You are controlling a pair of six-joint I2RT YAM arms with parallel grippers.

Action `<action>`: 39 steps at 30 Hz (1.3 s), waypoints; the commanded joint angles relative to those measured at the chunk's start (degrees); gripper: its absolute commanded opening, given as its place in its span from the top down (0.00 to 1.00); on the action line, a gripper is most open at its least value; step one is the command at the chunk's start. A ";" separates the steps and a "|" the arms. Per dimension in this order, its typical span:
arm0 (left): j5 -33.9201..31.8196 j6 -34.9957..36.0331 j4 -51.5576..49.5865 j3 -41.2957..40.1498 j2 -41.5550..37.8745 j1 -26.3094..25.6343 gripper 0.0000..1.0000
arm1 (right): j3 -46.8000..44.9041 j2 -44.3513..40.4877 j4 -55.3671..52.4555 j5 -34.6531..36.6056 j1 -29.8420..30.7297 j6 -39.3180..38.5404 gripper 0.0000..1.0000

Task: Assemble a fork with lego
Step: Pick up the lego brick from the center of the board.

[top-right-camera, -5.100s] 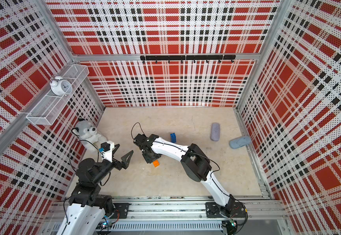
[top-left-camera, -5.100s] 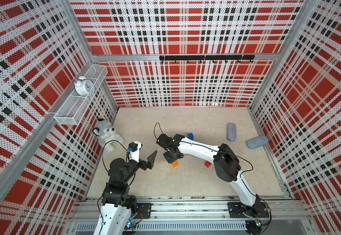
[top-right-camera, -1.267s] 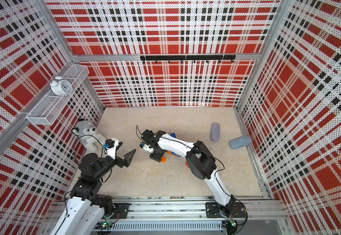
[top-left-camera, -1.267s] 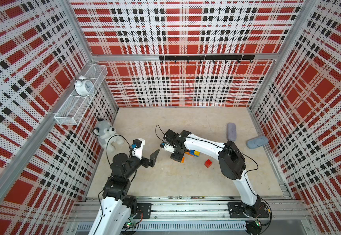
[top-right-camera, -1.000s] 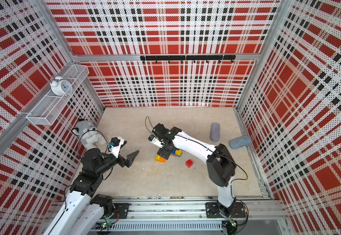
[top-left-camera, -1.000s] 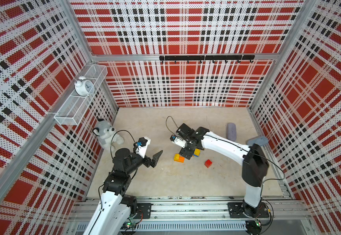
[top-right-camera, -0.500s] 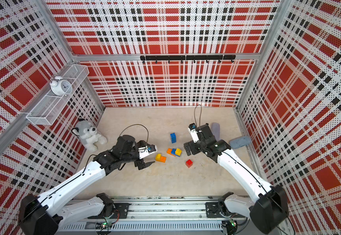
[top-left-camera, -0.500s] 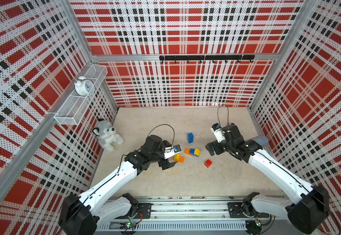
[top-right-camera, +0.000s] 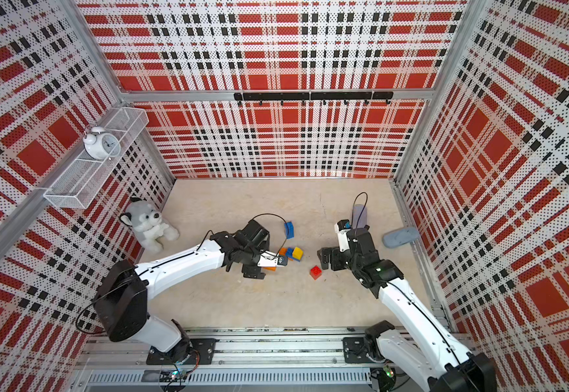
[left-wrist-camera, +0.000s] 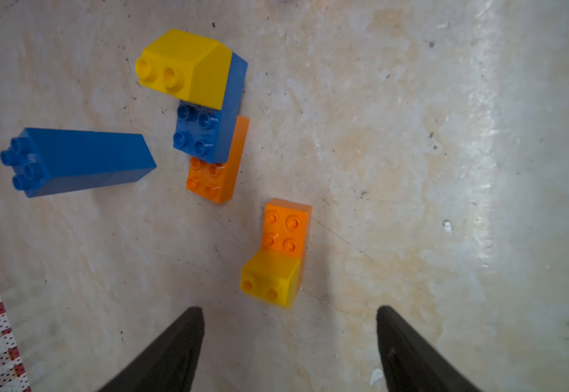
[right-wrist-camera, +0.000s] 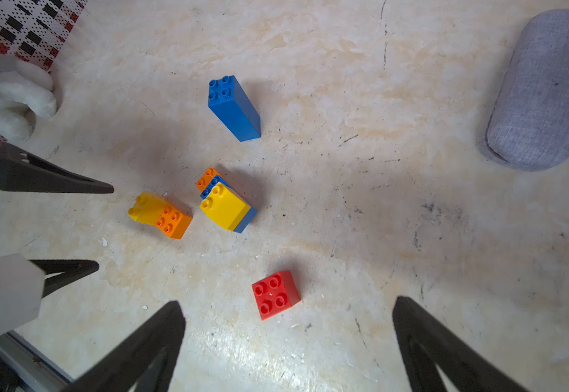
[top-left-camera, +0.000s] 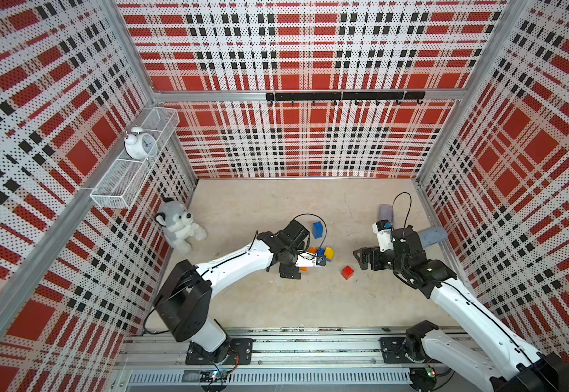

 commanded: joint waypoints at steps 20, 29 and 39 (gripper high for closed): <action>-4.72 5.15 -1.94 9.56 15.82 -2.37 0.35 | 2.63 -10.16 -7.17 6.50 -0.46 0.74 0.00; -4.82 5.04 -2.46 11.16 18.72 -2.03 0.44 | 2.70 -8.78 -6.72 6.54 -0.47 0.22 0.00; -4.66 4.85 -2.88 12.26 20.51 -1.58 0.52 | 2.61 -7.56 -6.19 6.45 -0.51 -0.22 0.00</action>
